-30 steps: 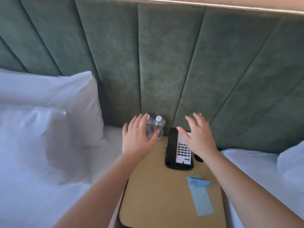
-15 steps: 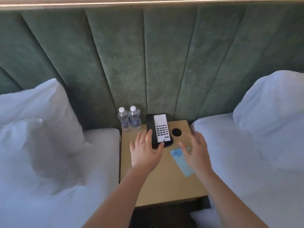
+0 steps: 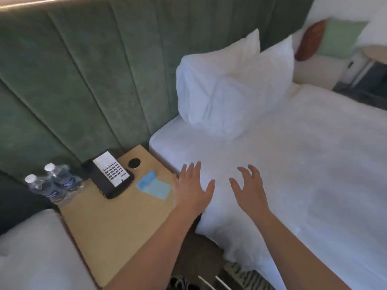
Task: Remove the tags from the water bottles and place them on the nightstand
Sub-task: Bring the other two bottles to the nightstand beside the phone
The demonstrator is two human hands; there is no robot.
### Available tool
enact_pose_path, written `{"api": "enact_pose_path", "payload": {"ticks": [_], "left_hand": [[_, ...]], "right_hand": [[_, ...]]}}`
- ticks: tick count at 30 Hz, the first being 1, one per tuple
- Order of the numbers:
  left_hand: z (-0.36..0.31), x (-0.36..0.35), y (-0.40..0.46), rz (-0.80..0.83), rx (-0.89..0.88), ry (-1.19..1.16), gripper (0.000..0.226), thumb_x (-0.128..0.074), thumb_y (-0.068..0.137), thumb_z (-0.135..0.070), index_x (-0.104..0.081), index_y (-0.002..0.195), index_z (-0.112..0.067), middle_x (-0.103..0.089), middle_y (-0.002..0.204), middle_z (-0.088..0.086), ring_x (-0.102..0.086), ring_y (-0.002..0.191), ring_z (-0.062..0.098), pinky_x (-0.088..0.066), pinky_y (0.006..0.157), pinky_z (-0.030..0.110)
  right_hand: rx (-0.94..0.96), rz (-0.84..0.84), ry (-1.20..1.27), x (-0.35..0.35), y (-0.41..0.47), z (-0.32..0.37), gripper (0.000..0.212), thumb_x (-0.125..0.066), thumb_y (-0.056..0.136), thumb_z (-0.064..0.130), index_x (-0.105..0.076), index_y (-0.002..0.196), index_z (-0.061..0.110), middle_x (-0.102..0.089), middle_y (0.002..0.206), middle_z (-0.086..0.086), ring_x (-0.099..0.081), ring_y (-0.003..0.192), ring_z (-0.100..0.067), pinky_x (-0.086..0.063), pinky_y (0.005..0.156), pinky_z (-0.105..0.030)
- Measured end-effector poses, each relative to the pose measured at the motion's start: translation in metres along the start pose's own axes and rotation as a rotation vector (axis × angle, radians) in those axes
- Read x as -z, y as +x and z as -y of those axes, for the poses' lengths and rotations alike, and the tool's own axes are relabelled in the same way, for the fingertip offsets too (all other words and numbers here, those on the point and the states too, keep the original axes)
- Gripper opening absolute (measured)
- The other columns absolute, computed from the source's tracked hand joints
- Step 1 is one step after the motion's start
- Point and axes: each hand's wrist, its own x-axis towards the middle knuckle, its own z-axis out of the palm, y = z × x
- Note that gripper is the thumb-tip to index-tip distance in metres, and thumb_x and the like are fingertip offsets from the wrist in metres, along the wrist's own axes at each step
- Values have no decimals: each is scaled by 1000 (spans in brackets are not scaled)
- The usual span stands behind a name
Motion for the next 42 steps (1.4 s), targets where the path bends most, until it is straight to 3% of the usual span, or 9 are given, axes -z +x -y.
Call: {"api": "enact_pose_path", "payload": {"ticks": [6,14,19,25,33,42], "left_hand": [[-158,-64,-56,202,-368,-40,73,-24,93,-64,-9,154,-28,-12,163,-4,1,150,17,3,119,47],[-345,-145,-183,458,-889,13,71,-26,94,-64,-11,154,-29,-11,163,-5,2,150,17,3,118,47],[-435,-185,-288,603,-1212,51,70,-28,94,-63,-14,153,-30,-13,163,-4,0,150,19,3,118,48],[-501,-209,-417,729,-1560,86,71,-29,92,-65,-15,153,-31,-12,163,-4,-1,150,21,-1,119,53],[-576,-252,-538,799,-1806,123,75,-29,88,-69,-16,152,-32,-14,163,-2,-4,150,23,-1,118,54],[-741,-326,-658,879,-1887,62,71,-37,92,-62,-21,152,-27,-19,161,0,-8,150,22,-6,119,55]], "right_hand": [[-302,-194,-8,100,-87,-127,51,-48,96,41,-40,141,19,-19,156,-5,-23,142,-24,-34,109,-42],[-754,-527,-4,211,-257,-269,51,-48,96,41,-39,141,21,-18,156,-4,-31,137,-24,-41,104,-42],[-1095,-727,-13,251,-387,-321,52,-46,95,43,-36,142,24,-17,156,-4,-37,134,-27,-42,103,-39],[-1402,-993,50,272,-515,-339,52,-51,95,38,-37,143,22,-20,155,-6,-27,140,-29,-37,109,-44],[-1632,-1170,140,297,-616,-384,50,-52,94,40,-40,139,24,-23,154,-4,-32,138,-29,-39,107,-48],[-1670,-1198,77,403,-691,-535,54,-50,94,38,-34,143,23,-24,154,-3,-26,139,-26,-36,108,-45]]}}
